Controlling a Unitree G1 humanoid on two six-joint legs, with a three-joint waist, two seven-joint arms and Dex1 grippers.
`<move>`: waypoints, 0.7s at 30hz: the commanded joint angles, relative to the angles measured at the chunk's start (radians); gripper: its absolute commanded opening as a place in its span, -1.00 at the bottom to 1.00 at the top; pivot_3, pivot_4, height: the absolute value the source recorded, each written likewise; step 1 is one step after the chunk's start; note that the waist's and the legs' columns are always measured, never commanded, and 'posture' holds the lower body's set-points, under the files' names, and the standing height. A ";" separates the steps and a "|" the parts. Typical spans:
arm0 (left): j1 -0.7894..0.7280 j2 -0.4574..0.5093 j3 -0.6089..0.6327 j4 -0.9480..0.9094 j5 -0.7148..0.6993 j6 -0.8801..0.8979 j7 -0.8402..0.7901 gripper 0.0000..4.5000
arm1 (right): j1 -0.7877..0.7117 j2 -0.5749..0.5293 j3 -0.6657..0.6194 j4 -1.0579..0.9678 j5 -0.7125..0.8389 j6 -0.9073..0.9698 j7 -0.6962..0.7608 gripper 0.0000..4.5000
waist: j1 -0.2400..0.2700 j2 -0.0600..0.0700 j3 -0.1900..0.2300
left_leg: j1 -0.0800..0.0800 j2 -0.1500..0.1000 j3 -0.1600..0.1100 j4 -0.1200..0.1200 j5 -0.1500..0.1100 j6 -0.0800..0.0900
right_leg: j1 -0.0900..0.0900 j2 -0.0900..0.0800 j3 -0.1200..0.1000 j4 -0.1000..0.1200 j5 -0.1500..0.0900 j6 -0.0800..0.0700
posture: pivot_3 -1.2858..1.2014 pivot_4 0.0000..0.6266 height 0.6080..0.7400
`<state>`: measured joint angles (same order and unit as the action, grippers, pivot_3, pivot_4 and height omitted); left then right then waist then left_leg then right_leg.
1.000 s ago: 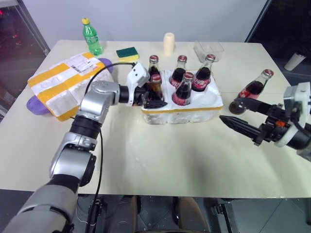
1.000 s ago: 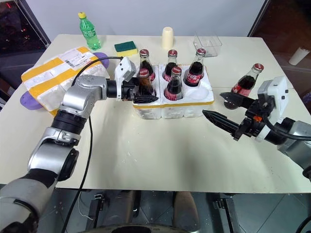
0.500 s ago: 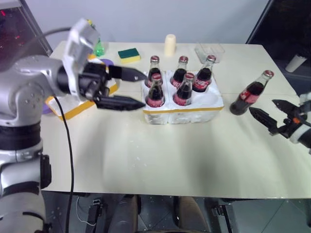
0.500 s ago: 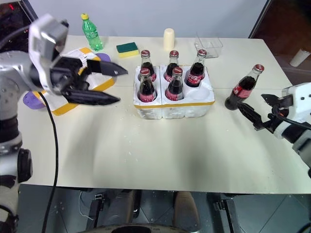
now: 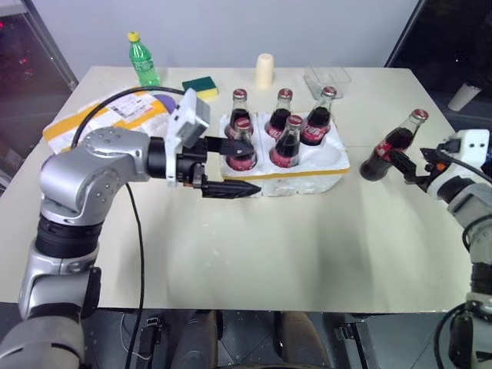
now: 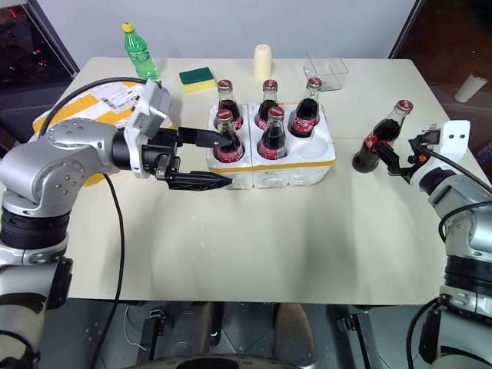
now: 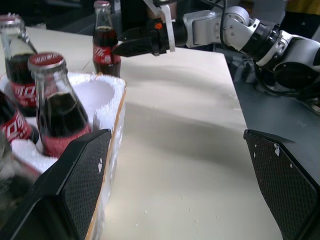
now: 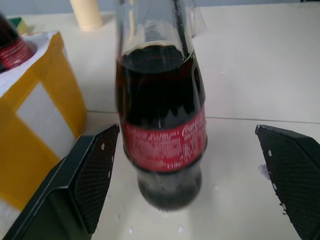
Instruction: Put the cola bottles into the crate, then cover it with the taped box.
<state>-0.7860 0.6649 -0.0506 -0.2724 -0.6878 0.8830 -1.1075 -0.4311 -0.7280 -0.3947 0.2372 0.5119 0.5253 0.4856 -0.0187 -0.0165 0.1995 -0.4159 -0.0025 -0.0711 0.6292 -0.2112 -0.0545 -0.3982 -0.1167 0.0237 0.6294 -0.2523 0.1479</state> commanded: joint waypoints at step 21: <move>0.005 0.011 0.029 -0.007 0.007 -0.068 0.063 1.00 | -0.196 0.017 -0.031 0.030 -0.002 -0.118 0.087 0.22 | -0.001 0.007 0.004 | -0.001 0.000 0.000 0.000 0.000 0.000 | -0.002 0.000 0.000 0.000 0.000 0.000 | 0.03 -0.52 0.98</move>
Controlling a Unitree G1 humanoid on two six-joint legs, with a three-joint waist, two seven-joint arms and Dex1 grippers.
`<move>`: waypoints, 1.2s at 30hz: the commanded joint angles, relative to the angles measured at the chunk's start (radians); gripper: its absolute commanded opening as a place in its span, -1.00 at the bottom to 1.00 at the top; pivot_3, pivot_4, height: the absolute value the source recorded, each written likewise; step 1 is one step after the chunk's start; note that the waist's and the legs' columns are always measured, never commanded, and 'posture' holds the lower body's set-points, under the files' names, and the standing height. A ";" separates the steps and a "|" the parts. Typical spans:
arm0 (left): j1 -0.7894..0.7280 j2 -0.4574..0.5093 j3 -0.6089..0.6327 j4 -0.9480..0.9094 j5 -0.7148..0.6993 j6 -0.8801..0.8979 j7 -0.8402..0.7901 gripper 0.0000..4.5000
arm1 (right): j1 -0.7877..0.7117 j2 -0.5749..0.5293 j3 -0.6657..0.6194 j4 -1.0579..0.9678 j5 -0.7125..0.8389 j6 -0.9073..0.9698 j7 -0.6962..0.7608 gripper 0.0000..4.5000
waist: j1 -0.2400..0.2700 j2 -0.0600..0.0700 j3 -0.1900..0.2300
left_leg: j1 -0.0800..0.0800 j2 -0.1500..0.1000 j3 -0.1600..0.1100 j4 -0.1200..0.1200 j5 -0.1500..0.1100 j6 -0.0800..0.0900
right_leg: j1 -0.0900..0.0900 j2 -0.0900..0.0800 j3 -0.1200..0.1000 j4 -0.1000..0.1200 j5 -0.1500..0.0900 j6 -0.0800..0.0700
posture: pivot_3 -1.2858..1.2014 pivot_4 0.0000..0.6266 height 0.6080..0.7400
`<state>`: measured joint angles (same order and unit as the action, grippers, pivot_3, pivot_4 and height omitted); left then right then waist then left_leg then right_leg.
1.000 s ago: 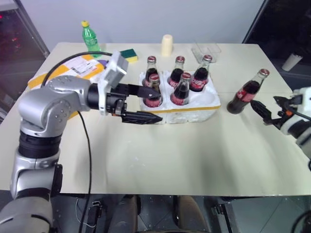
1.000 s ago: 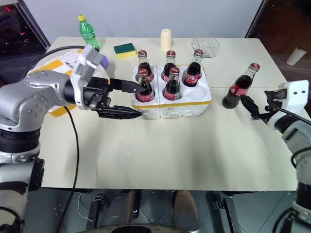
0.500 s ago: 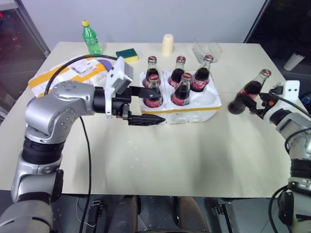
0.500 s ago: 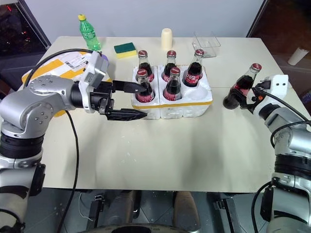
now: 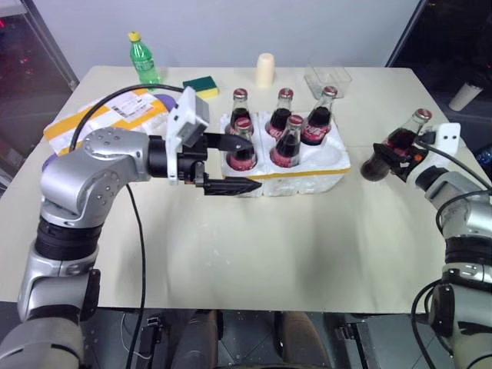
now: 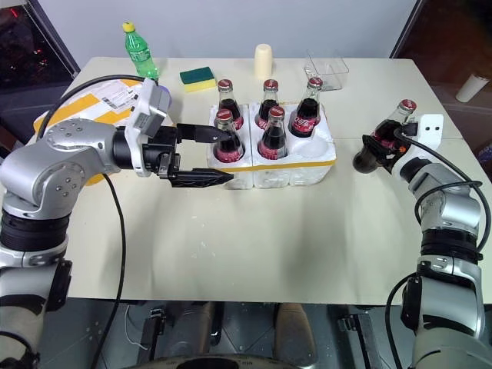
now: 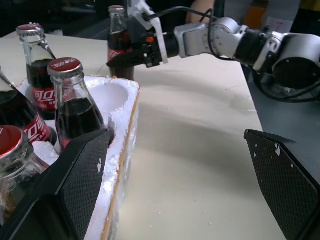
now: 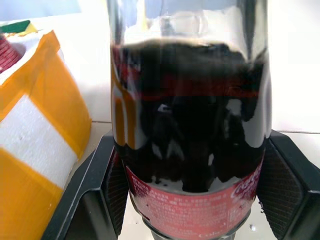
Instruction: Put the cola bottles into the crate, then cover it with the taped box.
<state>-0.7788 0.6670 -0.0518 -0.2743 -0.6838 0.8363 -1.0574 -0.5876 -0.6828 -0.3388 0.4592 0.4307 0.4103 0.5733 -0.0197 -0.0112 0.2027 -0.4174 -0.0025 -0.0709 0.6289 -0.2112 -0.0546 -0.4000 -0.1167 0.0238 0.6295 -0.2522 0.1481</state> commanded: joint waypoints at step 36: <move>0.066 0.051 0.041 0.003 0.107 -0.126 0.061 1.00 | -0.066 0.019 0.267 -0.441 0.032 0.287 0.063 0.99 | -0.001 0.005 0.003 | -0.007 0.000 0.001 0.002 0.000 0.000 | -0.007 0.000 0.001 0.002 0.000 0.000 | 0.03 -0.52 0.98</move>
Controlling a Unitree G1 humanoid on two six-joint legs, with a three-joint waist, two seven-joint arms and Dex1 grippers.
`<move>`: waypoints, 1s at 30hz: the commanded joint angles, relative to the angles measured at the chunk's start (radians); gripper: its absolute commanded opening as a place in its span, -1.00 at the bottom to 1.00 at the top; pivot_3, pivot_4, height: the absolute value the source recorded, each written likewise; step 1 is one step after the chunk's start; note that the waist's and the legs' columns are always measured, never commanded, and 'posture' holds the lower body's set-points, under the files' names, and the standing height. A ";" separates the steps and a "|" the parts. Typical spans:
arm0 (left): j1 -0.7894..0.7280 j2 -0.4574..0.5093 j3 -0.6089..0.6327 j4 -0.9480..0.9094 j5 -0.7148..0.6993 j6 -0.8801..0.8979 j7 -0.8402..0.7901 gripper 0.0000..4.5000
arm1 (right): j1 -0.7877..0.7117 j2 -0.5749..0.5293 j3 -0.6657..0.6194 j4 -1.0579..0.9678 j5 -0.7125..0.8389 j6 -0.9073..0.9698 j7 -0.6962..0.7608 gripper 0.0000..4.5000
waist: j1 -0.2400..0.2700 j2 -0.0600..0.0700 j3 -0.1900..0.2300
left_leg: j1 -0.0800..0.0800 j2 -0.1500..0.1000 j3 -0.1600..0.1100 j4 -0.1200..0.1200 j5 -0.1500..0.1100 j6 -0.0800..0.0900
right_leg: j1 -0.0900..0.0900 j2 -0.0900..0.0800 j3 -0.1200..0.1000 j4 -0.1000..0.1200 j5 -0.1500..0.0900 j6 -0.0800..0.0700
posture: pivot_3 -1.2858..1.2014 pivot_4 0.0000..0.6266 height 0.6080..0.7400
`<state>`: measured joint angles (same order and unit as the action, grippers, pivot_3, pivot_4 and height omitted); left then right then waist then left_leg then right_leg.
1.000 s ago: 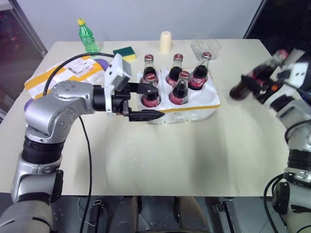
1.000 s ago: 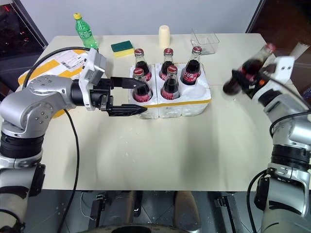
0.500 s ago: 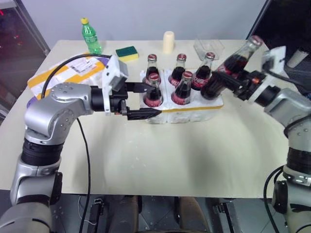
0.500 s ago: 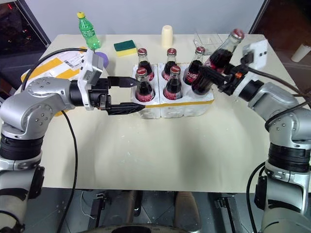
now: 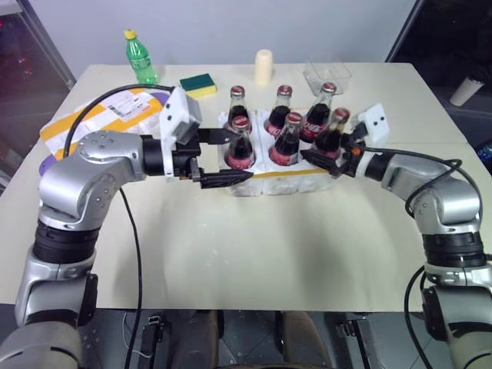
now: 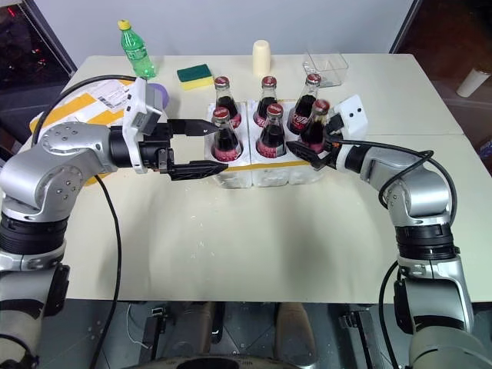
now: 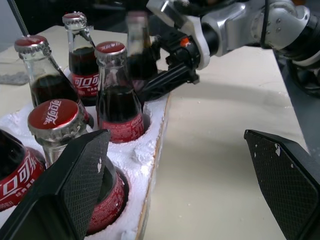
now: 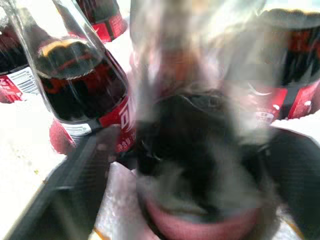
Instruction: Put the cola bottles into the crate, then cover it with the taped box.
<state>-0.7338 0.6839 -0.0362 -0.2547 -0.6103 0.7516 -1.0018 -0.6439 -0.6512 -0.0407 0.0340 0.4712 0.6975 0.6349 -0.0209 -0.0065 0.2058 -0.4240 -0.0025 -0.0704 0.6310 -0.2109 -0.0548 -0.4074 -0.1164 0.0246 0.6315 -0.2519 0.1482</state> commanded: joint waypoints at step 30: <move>0.485 0.332 0.135 0.551 0.896 -0.629 0.645 1.00 | 0.356 -0.401 -0.593 -0.443 0.397 0.268 0.237 0.99 | 0.008 -0.003 -0.002 | 0.001 0.001 0.003 -0.001 0.000 0.000 | 0.000 -0.001 0.001 -0.001 0.000 0.000 | 0.03 -0.52 0.98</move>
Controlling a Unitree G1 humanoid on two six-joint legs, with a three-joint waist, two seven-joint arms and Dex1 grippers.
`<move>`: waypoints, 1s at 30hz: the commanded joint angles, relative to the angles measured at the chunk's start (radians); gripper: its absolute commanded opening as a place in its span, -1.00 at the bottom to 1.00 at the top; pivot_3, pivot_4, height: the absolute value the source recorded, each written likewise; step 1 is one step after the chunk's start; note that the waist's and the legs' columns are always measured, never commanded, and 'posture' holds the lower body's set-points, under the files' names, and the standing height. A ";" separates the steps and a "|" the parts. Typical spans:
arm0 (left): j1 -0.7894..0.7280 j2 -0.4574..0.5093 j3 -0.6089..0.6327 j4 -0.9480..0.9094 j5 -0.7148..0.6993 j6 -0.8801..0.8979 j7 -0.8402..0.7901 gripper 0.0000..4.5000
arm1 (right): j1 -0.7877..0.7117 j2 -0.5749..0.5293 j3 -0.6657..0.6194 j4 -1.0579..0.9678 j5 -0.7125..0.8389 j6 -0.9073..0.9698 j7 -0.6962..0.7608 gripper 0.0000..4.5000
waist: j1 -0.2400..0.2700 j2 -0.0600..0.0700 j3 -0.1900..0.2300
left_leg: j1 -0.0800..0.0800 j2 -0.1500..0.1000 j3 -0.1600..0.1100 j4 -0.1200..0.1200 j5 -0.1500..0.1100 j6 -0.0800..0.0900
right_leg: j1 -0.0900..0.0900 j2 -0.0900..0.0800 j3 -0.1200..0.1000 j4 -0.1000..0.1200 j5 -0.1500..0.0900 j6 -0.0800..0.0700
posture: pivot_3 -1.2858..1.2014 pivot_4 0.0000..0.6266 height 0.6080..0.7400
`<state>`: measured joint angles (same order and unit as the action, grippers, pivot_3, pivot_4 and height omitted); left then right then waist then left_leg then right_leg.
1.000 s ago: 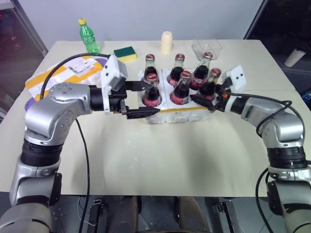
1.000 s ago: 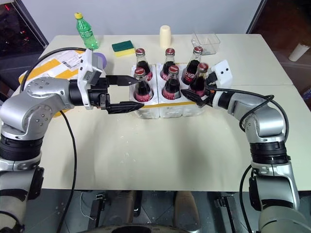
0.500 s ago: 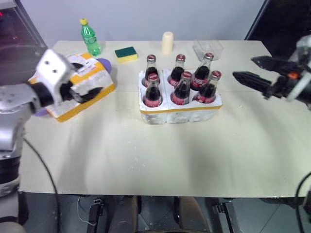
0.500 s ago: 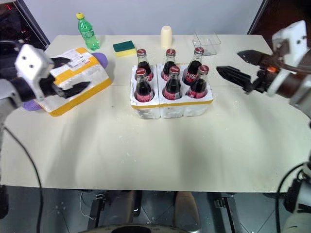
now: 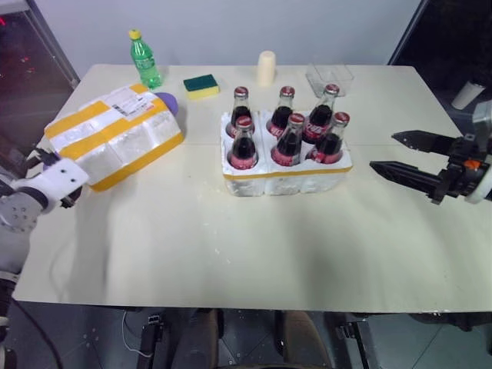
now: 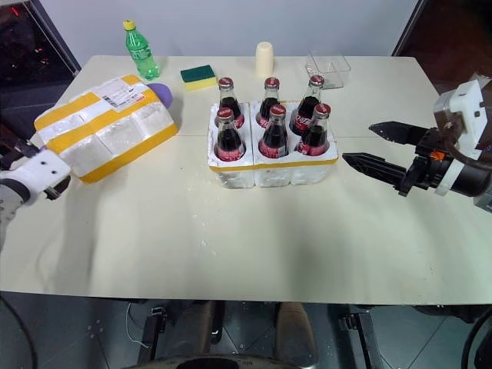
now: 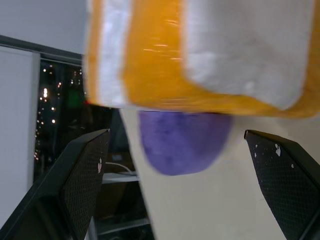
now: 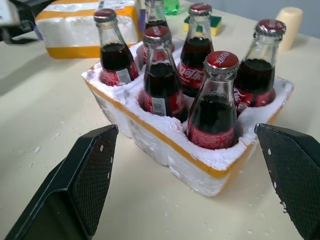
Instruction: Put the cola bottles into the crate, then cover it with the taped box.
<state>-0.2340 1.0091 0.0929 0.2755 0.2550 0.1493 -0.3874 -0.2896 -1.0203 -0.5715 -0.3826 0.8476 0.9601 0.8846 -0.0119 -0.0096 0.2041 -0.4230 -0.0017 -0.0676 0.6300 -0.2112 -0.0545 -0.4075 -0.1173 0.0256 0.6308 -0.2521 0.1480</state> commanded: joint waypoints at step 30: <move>-0.542 -0.130 -0.278 0.862 0.218 -0.344 0.236 -0.78 | 0.148 -0.028 -0.173 -0.022 0.015 -0.050 -0.052 1.00 | 0.001 -0.001 -0.003 | 0.003 0.000 0.000 0.001 0.000 0.000 | 0.003 0.000 0.000 0.001 0.000 0.001 | 0.03 -0.52 0.98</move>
<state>-0.7826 0.8836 -0.1718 1.1212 0.4704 -0.1867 -0.1319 -0.1426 -1.0406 -0.6990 -0.3895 0.8657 0.9292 0.8312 -0.0107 -0.0102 0.2012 -0.4197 -0.0021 -0.0672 0.6309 -0.2112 -0.0546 -0.4042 -0.1176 0.0252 0.6320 -0.2516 0.1489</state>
